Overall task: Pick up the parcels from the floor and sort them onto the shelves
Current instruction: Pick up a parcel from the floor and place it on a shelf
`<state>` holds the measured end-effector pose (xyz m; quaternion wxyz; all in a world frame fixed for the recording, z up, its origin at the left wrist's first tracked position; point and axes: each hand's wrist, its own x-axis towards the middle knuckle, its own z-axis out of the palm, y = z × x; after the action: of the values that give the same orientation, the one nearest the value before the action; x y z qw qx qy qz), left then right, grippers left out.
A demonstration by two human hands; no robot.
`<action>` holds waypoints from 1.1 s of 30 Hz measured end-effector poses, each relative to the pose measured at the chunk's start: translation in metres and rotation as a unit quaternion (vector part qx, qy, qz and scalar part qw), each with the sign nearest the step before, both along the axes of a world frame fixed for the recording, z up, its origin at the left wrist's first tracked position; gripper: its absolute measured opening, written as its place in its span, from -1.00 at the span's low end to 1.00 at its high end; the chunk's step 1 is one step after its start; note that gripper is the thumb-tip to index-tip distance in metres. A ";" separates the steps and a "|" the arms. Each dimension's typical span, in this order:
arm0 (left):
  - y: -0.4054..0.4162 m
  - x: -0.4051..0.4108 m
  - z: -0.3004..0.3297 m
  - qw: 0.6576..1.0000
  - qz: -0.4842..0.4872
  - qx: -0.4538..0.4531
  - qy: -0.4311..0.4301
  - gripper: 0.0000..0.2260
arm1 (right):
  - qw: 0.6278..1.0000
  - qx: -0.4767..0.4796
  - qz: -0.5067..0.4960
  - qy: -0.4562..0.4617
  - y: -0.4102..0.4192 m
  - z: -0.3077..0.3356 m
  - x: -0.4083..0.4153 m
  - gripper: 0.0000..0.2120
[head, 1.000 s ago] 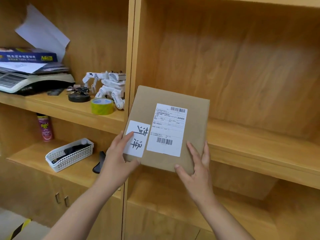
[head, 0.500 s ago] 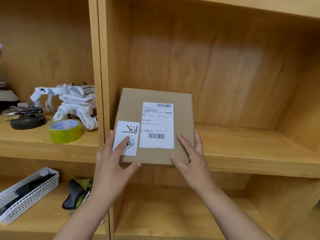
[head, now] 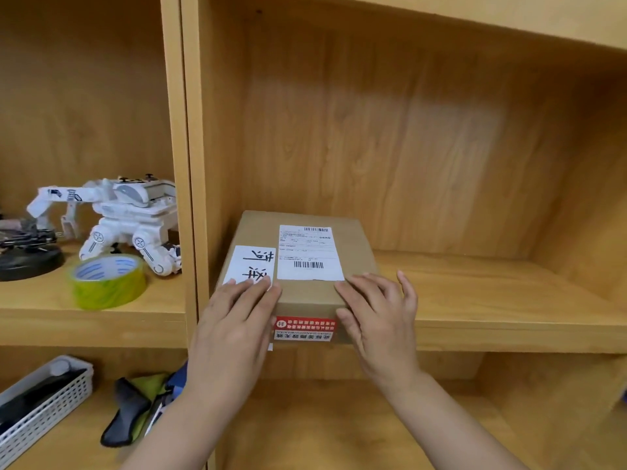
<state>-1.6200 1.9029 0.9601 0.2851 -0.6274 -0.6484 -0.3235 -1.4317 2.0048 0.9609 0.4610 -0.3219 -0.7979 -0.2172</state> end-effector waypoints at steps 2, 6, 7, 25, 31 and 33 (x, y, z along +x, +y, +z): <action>0.004 -0.001 0.006 1.000 0.011 -0.010 -0.002 -0.62 | 1.000 -0.023 -0.010 -0.010 0.003 0.002 -0.002 -0.63; 0.018 -0.007 0.018 1.000 0.020 -0.018 -0.008 -0.66 | 0.996 -0.073 -0.026 -0.037 0.011 0.011 -0.009 -0.64; 0.021 -0.009 0.020 0.999 0.022 -0.025 -0.005 -0.64 | 0.995 -0.087 -0.030 -0.049 0.013 0.012 -0.011 -0.63; 0.049 -0.027 0.026 0.997 0.040 -0.057 0.034 -0.43 | 0.965 -0.233 -0.057 -0.103 0.029 0.028 -0.031 -0.45; 0.044 -0.025 0.030 0.995 0.035 -0.084 0.031 -0.47 | 0.963 -0.241 -0.073 -0.098 0.025 0.030 -0.033 -0.38; 0.040 -0.023 0.033 0.996 0.025 -0.077 0.039 -0.50 | 0.961 -0.253 -0.081 -0.077 0.020 0.030 -0.030 -0.32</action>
<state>-1.6426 1.9433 0.9927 0.2693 -0.6431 -0.6754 -0.2402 -1.4620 2.0247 0.9905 0.2822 -0.4742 -0.8311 -0.0693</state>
